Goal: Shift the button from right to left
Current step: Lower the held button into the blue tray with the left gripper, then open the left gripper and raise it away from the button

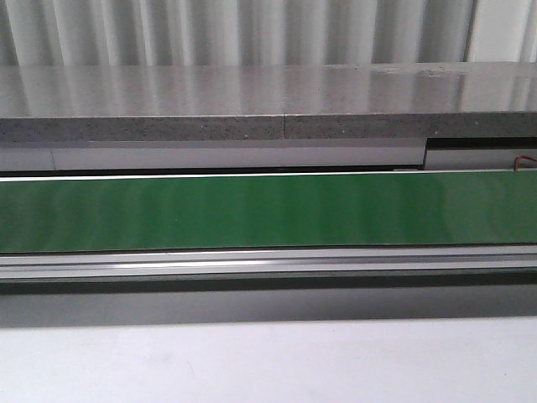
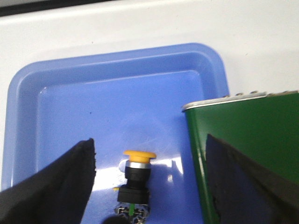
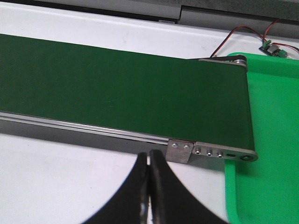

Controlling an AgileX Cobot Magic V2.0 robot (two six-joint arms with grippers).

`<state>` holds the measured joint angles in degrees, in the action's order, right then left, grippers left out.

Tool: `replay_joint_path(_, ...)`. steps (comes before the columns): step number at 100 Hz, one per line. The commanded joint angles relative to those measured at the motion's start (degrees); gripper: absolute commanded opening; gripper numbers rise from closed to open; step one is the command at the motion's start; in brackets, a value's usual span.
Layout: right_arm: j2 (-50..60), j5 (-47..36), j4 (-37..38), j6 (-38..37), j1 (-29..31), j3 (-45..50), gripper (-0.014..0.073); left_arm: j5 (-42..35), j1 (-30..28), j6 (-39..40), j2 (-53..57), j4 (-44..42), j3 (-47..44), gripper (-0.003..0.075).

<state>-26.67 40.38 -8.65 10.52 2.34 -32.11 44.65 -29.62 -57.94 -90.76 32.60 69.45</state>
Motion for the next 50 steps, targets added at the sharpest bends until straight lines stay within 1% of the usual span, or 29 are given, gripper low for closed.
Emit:
replay_joint_path(1, -0.23, -3.72, 0.05, 0.52, 0.06, -1.47, -0.0068, -3.19, 1.99, -0.31, 5.9, 4.05, -1.16, 0.0484)
replay_joint_path(10, -0.23, -3.72, 0.05, 0.52, 0.06, -1.47, -0.0068, -8.34, 4.74, -0.31, 10.66, 4.17, -4.83, 0.0484)
replay_joint_path(30, -0.23, -3.72, 0.05, 0.52, 0.06, -1.47, -0.0068, -18.59, 12.8, -0.31, 23.17, 5.13, -15.56, 0.0484)
replay_joint_path(39, -0.23, -3.72, 0.05, 0.52, 0.06, -1.47, -0.0068, -21.4, 15.56, -0.31, 28.16, 6.44, -19.88, 0.0484)
replay_joint_path(50, -0.23, -3.72, 0.05, 0.52, 0.06, -1.47, -0.0068, -24.57, 18.59, -0.31, 34.37, 10.04, -25.66, 0.048)
